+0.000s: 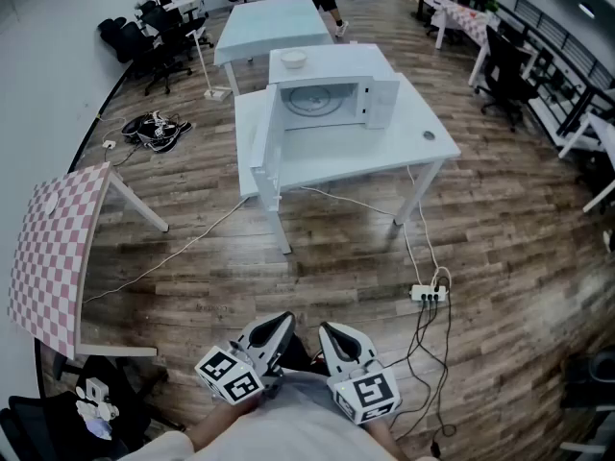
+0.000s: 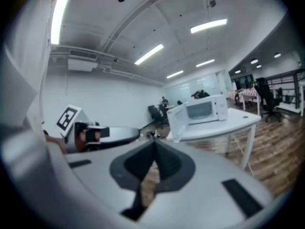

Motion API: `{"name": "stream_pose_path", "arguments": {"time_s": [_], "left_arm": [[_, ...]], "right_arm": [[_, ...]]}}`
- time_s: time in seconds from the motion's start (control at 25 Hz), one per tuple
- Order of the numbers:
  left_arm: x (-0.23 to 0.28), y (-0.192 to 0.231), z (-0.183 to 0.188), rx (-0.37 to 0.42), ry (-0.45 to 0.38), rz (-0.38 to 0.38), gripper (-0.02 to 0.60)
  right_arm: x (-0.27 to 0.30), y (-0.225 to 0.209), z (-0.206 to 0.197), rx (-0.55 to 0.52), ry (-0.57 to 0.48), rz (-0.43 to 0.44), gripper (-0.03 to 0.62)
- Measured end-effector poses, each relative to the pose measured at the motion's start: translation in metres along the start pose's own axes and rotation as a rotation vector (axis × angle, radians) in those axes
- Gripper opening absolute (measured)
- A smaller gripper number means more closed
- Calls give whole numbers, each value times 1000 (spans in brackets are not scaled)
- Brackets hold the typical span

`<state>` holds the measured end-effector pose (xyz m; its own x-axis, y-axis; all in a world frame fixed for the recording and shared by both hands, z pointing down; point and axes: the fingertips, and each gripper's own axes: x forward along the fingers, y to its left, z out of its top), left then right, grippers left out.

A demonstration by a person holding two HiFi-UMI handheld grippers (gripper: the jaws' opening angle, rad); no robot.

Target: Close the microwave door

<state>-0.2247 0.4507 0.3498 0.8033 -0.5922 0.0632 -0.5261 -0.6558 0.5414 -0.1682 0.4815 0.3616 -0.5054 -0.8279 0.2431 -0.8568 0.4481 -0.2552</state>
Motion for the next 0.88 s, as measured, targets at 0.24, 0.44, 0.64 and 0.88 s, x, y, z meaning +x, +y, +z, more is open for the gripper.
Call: {"name": "stream_pose_path", "arguments": {"time_s": [0.24, 0.44, 0.64, 0.88], "left_arm": [[-6, 7, 4, 17, 6, -5, 13], [-12, 6, 13, 31, -15, 9, 14], [-18, 9, 17, 27, -18, 36, 13], [-16, 21, 17, 22, -10, 74, 14]], "right_arm": [[12, 15, 5, -2, -30, 40, 21], [15, 18, 9, -2, -42, 46, 23], [21, 25, 5, 9, -28, 68, 23], [33, 26, 7, 56, -33, 110, 23]]}}
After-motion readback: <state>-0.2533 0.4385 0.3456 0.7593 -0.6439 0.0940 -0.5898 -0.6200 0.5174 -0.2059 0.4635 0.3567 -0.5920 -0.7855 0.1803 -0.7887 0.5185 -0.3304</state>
